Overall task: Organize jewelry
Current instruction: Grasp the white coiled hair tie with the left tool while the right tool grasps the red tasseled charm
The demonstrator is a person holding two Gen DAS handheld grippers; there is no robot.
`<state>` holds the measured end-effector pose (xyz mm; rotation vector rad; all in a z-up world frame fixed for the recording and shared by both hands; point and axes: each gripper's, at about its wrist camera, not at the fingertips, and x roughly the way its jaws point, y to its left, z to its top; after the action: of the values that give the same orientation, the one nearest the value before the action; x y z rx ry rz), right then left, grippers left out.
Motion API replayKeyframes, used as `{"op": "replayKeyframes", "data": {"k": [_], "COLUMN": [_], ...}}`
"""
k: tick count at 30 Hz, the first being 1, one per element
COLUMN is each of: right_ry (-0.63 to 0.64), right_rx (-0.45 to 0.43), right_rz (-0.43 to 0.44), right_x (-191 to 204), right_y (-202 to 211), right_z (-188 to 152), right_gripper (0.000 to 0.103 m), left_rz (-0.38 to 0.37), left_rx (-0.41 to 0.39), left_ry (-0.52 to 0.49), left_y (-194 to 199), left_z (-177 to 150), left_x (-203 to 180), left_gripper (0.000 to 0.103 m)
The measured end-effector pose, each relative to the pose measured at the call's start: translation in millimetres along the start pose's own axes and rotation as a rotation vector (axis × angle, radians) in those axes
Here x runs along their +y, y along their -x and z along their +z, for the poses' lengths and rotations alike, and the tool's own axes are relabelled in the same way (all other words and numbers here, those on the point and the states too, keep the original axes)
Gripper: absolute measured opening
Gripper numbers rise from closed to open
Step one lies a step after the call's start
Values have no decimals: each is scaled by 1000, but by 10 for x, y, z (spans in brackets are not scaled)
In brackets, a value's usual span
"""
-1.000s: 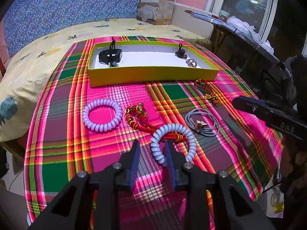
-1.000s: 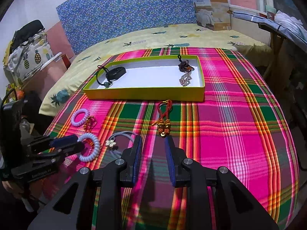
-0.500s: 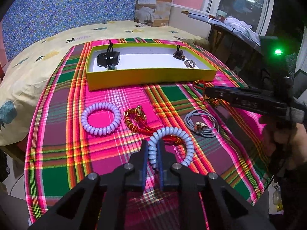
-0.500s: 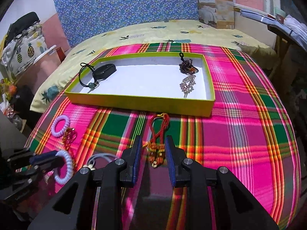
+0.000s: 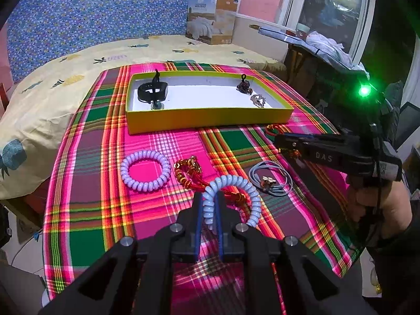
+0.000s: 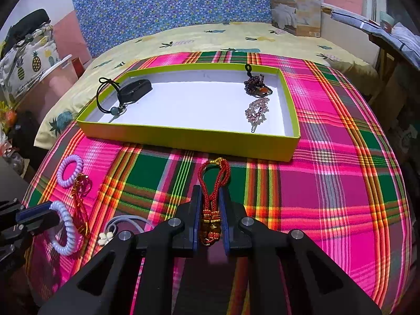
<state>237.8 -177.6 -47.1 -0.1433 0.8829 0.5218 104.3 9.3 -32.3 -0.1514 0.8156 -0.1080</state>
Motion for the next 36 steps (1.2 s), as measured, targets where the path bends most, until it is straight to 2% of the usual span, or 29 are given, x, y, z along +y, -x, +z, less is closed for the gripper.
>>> {"op": "replayKeyframes", "data": {"k": [17,36], "right_ry": [-30,-41], "right_rx": [-91,-141], "right_rz": [35,54], "right_x": [44,8], "right_y": [551,707], "right_z": [-190,-81], "right_gripper": [13,13], "left_rz": [20,38], "left_rx": [-44,-61], "left_ry": [17,33], "left_y": [250,249], "left_z": [5,167], "left_x": [-15,83], "left_gripper": [10,10]}}
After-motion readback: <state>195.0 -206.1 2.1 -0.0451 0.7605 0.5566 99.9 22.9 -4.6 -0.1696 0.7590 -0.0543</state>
